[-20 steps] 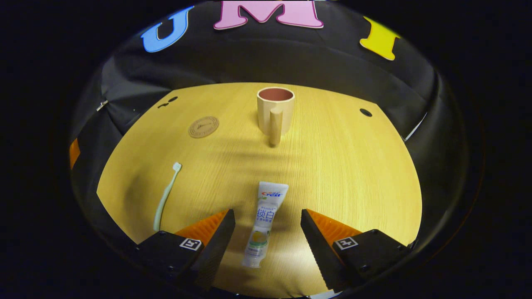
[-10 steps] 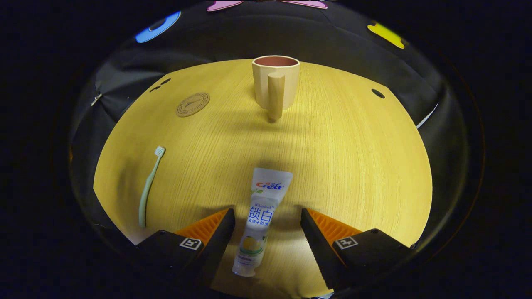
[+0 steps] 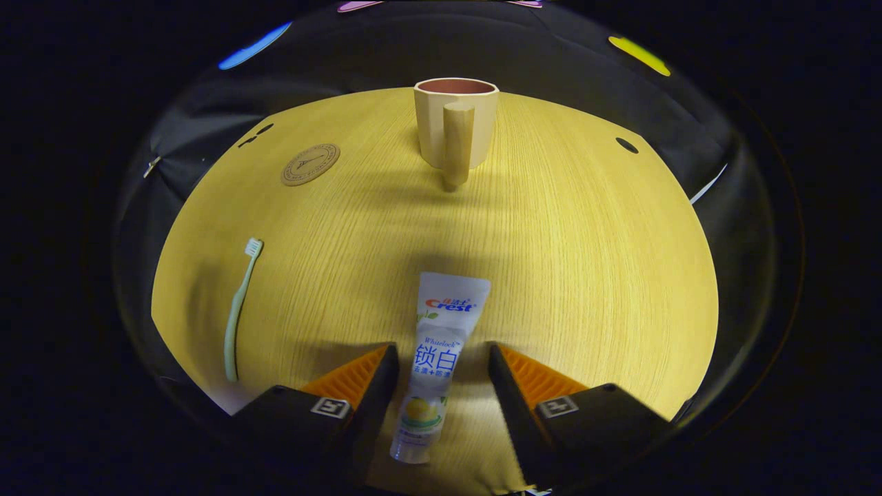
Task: Put the toothbrush and toothpaste on the desktop into the cup, then pick up the cup and place it on the coaster on the desktop.
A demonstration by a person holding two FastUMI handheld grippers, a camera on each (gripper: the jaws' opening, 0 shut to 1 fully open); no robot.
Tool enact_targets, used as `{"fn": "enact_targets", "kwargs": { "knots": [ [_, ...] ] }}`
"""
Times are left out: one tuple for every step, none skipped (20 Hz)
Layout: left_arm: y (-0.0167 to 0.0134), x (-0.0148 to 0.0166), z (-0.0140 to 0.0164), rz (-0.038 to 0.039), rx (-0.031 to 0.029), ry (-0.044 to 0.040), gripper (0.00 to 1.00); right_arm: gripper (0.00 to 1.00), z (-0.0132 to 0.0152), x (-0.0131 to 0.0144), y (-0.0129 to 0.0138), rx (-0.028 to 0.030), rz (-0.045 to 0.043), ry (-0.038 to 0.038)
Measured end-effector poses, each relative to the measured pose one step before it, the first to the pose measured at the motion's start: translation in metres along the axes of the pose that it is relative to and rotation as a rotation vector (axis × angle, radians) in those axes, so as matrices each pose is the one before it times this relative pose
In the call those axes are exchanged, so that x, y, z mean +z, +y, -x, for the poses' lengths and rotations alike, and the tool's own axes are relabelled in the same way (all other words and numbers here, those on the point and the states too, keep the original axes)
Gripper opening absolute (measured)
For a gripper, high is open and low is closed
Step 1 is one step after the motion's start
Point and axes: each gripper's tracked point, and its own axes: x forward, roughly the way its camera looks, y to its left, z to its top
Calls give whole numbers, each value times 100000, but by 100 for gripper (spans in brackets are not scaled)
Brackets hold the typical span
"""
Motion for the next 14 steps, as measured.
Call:
{"fn": "enact_targets", "kwargs": {
  "knots": [
    [-80,-47,98,-520,-638,206,95,70,-22,165,193,-500,-1373,-110],
    [-168,-141,14,-511,-950,263,96,60,-79,27,126,-130,-728,99],
    [-169,29,9,-522,-1151,121,96,55,199,40,32,-310,-71,658],
    [-69,-55,-72,-450,-993,110,96,44,-60,-140,210,1131,653,454],
    [-179,-83,-48,-454,-1166,339,96,39,138,26,40,607,1569,219],
    [-195,-141,15,-351,-827,435,96,36,-213,-24,66,250,744,-62],
    [-55,-133,-97,-202,-576,669,96,36,-12,-74,-37,478,981,226],
    [68,-305,-95,24,-207,378,96,36,55,143,-21,413,-35,-552],
    [140,-189,-238,350,69,621,96,35,29,-41,49,267,-269,-51],
    [132,-525,-467,544,-277,1211,96,31,-3,-104,-99,597,279,-414],
    [158,-444,-592,752,-640,1297,96,22,111,64,59,672,139,-133],
    [-173,-737,-578,1144,-1531,2435,96,28,-131,-18,-16,741,-803,163],
    [-430,-912,-777,1780,-2911,3835,96,28,35,88,-19,698,-1396,-621],
    [-762,-1243,-934,2063,-4368,5639,96,28,72,-2,-31,645,-1564,-113]
  ]
}}
